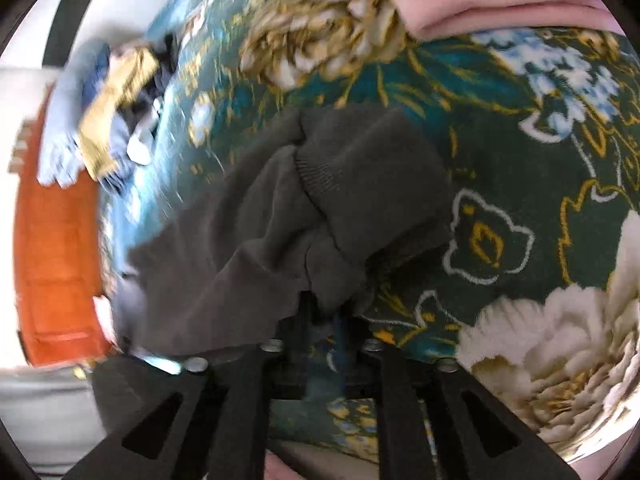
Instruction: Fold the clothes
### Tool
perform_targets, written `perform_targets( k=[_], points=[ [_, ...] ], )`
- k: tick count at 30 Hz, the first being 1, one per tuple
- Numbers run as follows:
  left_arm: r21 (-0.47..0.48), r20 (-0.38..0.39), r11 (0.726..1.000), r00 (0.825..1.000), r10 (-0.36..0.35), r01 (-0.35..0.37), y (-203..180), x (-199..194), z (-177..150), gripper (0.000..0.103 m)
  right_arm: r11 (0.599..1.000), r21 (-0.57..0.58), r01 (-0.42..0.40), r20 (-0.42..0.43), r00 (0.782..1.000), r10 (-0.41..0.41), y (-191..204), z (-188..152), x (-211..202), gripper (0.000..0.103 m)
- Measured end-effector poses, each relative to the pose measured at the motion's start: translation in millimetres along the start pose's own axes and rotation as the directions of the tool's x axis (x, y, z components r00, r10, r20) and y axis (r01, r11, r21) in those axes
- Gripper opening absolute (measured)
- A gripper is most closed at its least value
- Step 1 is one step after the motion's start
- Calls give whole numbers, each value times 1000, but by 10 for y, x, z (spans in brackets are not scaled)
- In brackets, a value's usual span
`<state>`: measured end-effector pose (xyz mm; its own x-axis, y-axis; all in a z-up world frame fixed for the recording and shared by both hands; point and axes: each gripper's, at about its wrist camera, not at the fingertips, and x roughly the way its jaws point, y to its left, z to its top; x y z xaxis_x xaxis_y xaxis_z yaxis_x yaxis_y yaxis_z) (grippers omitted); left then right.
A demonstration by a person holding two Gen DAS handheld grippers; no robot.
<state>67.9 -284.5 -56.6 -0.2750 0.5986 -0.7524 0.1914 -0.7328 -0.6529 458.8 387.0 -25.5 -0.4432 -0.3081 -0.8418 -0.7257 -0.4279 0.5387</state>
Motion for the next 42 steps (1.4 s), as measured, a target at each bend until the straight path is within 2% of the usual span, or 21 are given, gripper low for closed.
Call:
perform_targets(
  k=[1,2,3,4,5,7,9,15,17,18,20,24,27,29,32,33,34,37,40,42],
  points=[
    [15,-3,1000,1000,18,-18,-26,-2,0,21,1000,12,-19,4,1000,19,-19,10,-33,38],
    [22,-11,999,999,34,-34,-52,7,3,24,999,30,-42,-3,999,42,-46,-10,-44,50],
    [26,-17,998,999,50,-49,-52,-7,4,32,997,48,-64,-9,998,65,-77,-32,-53,63],
    [28,-24,998,998,63,-63,-49,-21,5,39,994,72,-87,-9,996,88,-136,-75,-47,65],
    [23,-31,997,997,68,-67,-31,-31,11,41,990,105,-99,-4,995,100,-181,-130,-8,66],
    [14,-45,997,996,79,-78,5,-45,10,47,975,192,-111,13,994,110,-350,-143,54,66],
    [11,-56,996,994,94,-94,26,-48,3,49,960,244,-136,32,991,132,-444,-138,142,66],
    [36,-54,986,984,167,-165,-15,-14,-40,53,934,297,-200,86,980,182,-488,-94,284,69],
    [69,-50,975,976,214,-211,-77,-53,-46,57,932,296,-207,97,978,186,-476,-75,293,69],
    [101,-38,957,960,277,-272,-128,-74,-40,64,933,294,-208,99,977,187,-472,-79,299,69],
    [133,-34,941,948,317,-310,-206,-47,-19,65,932,294,-211,104,977,188,-465,-70,325,69],
    [66,-42,967,968,249,-246,-55,4,13,66,936,283,-212,114,976,186,-430,-62,369,66],
    [-50,-37,988,989,144,-146,184,75,12,66,939,277,-206,124,976,177,-394,-62,377,56],
    [-101,-9,991,996,91,-91,271,78,-24,66,942,263,-207,131,975,178,-342,-45,373,41],
    [-125,25,990,998,64,-60,284,66,-56,62,956,222,-190,137,977,162,-222,-12,300,30],
    [-123,27,991,998,59,-55,239,66,-50,42,962,208,-179,138,979,152,-166,7,279,29],
    [-121,30,991,998,54,-50,194,67,-45,30,964,198,-177,141,978,150,-109,25,258,27],
    [-86,49,995,997,62,-57,-68,-2,45,20,968,157,-194,159,973,170,116,104,160,25],
    [-39,75,997,995,71,-69,-388,-97,172,17,963,98,-249,185,956,229,413,205,15,23],
    [4,110,1000,994,27,-27,-718,-166,339,17,954,45,-295,213,936,279,643,317,-104,23]
  ],
)
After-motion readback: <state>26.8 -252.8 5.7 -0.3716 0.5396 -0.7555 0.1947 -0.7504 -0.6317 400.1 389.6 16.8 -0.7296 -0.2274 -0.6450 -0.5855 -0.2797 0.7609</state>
